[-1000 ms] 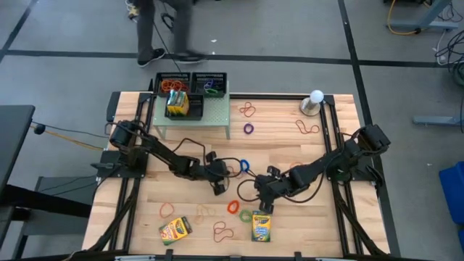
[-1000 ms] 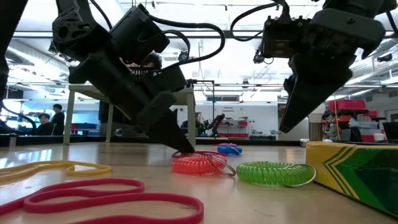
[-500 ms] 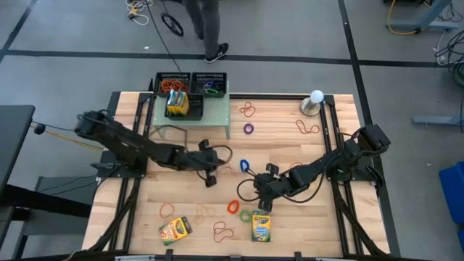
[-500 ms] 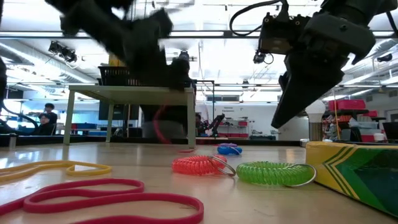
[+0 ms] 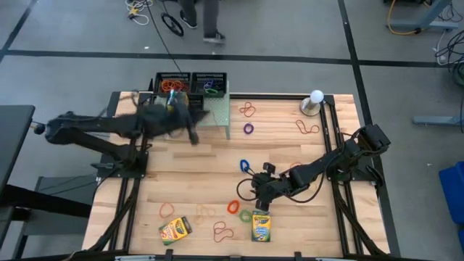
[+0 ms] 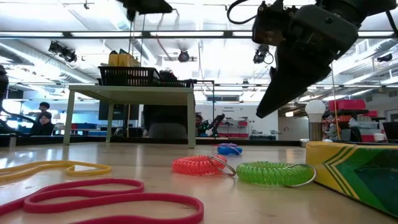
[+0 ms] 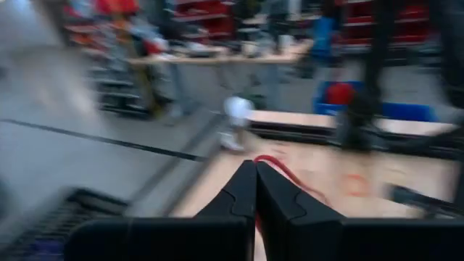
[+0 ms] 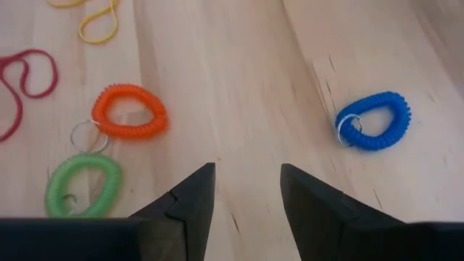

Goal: Pick & Place Office Desk Supplies
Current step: Put the red rubber band into the top left black bin on the shelf

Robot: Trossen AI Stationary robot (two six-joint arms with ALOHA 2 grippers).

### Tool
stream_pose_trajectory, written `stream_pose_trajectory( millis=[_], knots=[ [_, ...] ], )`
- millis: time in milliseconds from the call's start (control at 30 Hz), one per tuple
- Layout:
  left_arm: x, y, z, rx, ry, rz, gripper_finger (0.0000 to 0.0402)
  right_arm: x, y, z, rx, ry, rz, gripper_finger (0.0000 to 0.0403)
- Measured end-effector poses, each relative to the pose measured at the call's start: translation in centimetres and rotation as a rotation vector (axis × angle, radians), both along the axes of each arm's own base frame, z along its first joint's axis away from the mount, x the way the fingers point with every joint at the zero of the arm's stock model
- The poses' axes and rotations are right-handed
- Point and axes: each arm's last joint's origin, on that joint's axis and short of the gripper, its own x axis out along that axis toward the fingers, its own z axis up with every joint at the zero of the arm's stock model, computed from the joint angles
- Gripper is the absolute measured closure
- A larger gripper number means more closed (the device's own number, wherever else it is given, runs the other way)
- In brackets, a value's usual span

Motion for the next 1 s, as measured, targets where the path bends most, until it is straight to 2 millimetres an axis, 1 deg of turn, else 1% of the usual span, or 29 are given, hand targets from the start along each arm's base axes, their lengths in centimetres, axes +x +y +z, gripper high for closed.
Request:
stream_pose_trajectory(
  millis=[200,300,367,467,567,700,767,867,1000],
  knots=[
    [-3.1,5.3,5.9,0.131,-0.015,0.257,0.0397,0.2,0.0,0.1,0.004,-0.026,-0.007,0.0236],
    [-4.7,7.8,7.6,0.182,-0.005,0.365,0.0397,0.3,0.1,0.3,0.011,-0.043,-0.007,0.0236],
    [-5.7,9.3,8.1,0.196,0.008,0.417,0.0397,0.4,0.1,0.3,0.013,-0.049,-0.007,0.0236],
    [-7.0,11.6,7.3,0.166,0.063,0.466,0.0397,0.4,0.1,0.3,0.013,-0.048,-0.008,0.0236],
    [-8.4,13.6,5.7,0.124,0.118,0.511,0.0397,0.3,0.1,0.3,0.012,-0.048,-0.007,0.0236],
    [-9.8,15.7,3.6,0.066,0.132,0.557,0.0397,0.4,0.1,0.3,0.001,-0.050,-0.003,0.0236],
    [-10.4,16.5,2.6,0.048,0.129,0.580,0.0397,0.4,0.1,0.3,-0.006,-0.055,-0.008,0.0236],
    [-11.1,17.2,1.7,0.020,0.116,0.593,0.0397,0.4,0.1,0.3,-0.007,-0.058,-0.007,0.0236],
    [-11.5,17.9,0.5,-0.023,0.143,0.606,0.0397,0.4,0.1,0.3,-0.009,-0.059,-0.005,0.0236]
  ],
)
